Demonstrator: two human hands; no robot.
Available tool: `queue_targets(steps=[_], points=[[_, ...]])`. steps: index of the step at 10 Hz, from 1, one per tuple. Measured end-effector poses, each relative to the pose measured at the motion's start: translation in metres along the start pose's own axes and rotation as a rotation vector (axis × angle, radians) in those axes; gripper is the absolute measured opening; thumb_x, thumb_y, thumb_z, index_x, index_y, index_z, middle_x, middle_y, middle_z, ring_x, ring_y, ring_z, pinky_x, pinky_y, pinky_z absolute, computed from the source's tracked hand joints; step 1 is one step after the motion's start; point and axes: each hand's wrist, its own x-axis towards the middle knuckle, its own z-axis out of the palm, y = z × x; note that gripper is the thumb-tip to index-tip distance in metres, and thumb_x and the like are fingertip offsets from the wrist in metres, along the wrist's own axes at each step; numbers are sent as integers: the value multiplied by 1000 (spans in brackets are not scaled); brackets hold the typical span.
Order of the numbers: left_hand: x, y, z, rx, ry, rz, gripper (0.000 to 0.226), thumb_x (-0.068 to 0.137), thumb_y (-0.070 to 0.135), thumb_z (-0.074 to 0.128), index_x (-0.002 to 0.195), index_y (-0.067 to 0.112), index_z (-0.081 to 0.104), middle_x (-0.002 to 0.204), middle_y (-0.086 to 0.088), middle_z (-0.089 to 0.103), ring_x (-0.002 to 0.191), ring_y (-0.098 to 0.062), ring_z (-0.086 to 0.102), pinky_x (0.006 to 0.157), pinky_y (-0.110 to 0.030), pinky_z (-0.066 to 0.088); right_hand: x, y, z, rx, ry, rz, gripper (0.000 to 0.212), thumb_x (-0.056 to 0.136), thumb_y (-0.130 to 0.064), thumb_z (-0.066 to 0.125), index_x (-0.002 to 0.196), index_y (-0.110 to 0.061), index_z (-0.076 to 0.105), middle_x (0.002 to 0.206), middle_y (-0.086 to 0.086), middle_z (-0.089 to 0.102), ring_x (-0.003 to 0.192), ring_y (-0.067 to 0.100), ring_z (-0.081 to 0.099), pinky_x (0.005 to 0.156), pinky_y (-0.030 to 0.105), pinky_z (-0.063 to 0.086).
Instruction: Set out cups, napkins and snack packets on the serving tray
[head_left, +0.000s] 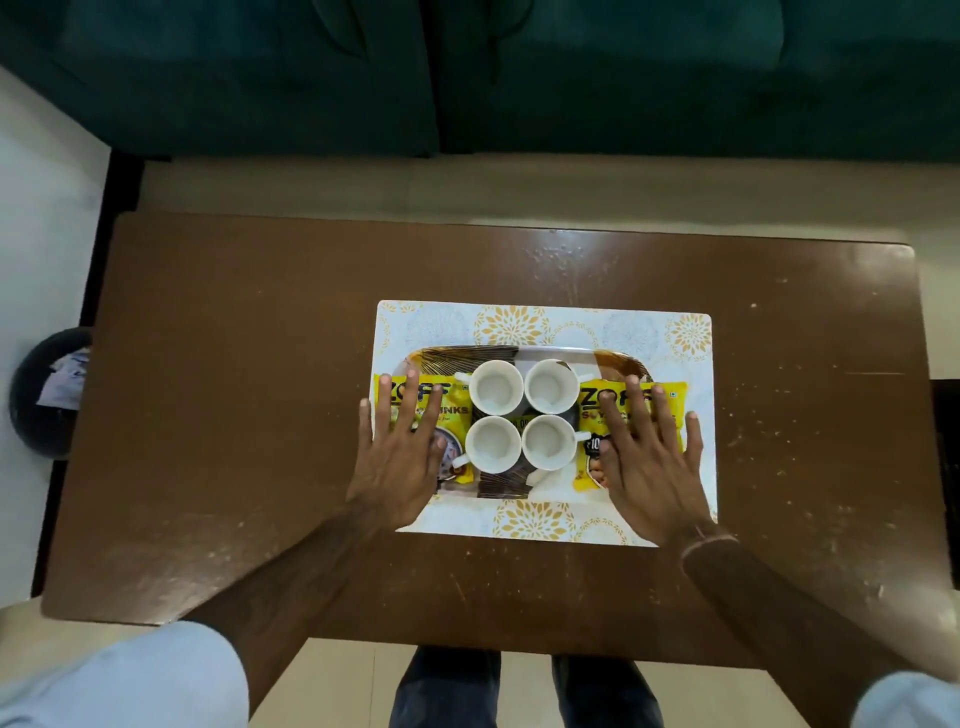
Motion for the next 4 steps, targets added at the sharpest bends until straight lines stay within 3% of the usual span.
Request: queue_targets(steps=[2, 4], points=[[4, -4, -4, -2, -81, -23, 63, 101, 44, 26, 160, 23, 17, 169, -10, 0, 154, -37, -7, 121, -59, 6, 3, -3, -7, 10, -90, 25, 60, 101, -46, 15, 158, -31, 23, 170, 2, 7, 156, 27, 5, 119, 60, 7], [21, 9, -59, -147, -65, -69, 68, 100, 47, 41, 159, 25, 15, 169, -6, 1, 154, -32, 2, 120, -54, 13, 30, -16, -64, 280, -59, 15, 64, 102, -49, 32, 160, -30, 11, 170, -3, 1, 156, 25, 9, 122, 54, 13]])
